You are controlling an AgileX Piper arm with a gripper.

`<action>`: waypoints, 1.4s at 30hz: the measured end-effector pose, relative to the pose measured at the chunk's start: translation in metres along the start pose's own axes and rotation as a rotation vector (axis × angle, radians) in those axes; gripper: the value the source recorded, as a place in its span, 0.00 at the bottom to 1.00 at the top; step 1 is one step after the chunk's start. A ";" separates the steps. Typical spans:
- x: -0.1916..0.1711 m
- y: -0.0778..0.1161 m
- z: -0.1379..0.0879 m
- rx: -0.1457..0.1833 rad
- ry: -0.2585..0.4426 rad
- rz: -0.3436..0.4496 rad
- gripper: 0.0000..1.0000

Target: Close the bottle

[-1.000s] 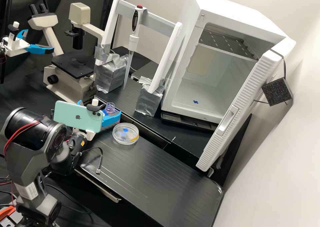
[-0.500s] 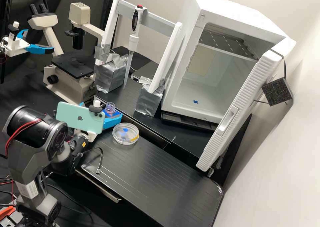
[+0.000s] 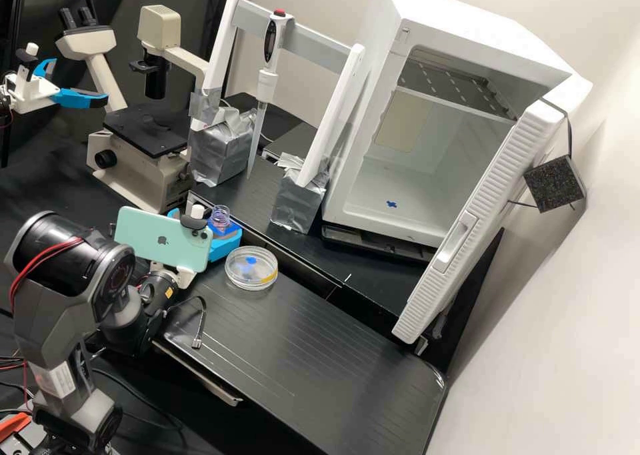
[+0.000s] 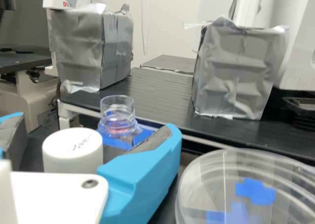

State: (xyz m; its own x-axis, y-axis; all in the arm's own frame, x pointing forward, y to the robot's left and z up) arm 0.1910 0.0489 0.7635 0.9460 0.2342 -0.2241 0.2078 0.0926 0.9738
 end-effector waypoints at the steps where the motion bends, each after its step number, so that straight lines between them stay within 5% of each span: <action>1: -0.001 0.000 0.000 0.004 -0.001 -0.002 0.00; 42: -0.015 0.003 -0.005 0.000 0.023 0.023 0.00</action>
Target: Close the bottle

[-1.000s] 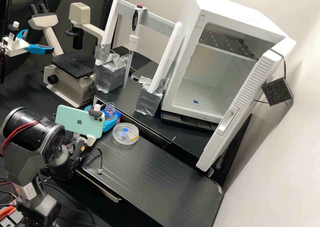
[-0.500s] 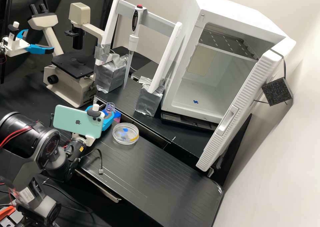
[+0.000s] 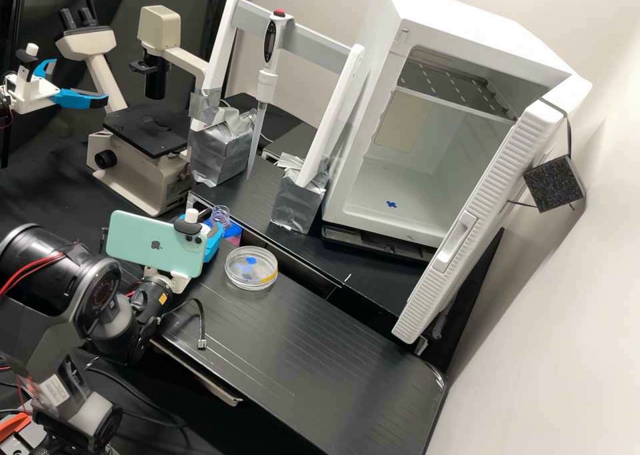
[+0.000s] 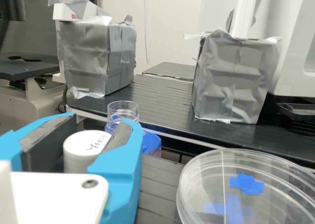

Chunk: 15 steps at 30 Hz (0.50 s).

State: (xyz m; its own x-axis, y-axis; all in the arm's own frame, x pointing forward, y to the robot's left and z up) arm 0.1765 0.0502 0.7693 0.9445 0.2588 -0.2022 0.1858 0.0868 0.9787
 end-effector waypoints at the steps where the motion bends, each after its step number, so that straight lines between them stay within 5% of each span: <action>1: 0.000 0.000 0.000 0.000 0.000 0.000 0.00; 15: -0.004 0.009 -0.004 0.007 0.029 0.041 0.00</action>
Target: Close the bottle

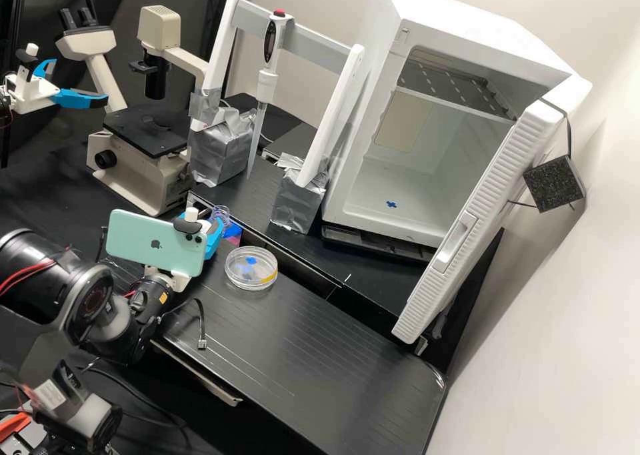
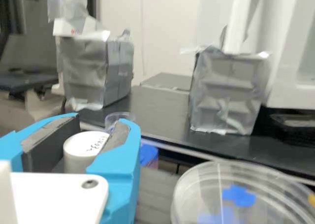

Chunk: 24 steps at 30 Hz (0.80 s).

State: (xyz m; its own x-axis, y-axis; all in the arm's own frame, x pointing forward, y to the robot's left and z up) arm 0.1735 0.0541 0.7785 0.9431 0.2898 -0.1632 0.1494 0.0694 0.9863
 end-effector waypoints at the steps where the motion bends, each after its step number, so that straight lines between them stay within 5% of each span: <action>1: 0.000 0.002 -0.002 0.002 0.011 0.012 0.00; 11: 0.020 0.009 -0.024 0.003 0.101 0.059 0.00; 24: 0.057 0.014 -0.017 0.007 0.062 0.085 0.00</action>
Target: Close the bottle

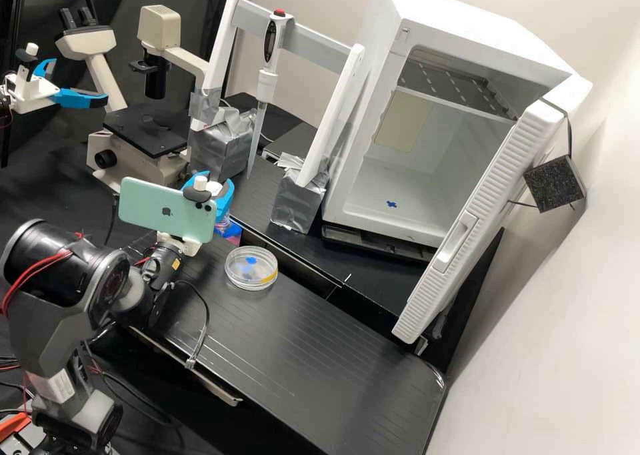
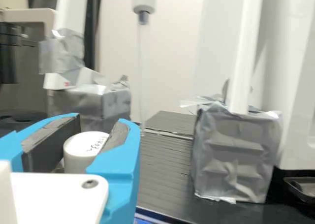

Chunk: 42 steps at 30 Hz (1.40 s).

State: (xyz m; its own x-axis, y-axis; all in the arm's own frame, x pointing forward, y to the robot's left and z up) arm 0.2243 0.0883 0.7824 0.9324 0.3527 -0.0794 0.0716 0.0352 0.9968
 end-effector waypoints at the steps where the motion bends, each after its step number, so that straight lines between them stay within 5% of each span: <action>1: 0.002 -0.001 0.001 0.001 -0.004 0.000 0.00; 41: 0.009 -0.017 0.022 -0.021 -0.082 -0.050 0.00; 42: 0.009 -0.017 0.022 -0.021 -0.082 -0.050 1.00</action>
State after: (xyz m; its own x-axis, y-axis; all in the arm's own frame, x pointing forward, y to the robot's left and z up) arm 0.2391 0.0705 0.7648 0.9539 0.2720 -0.1273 0.1120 0.0709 0.9912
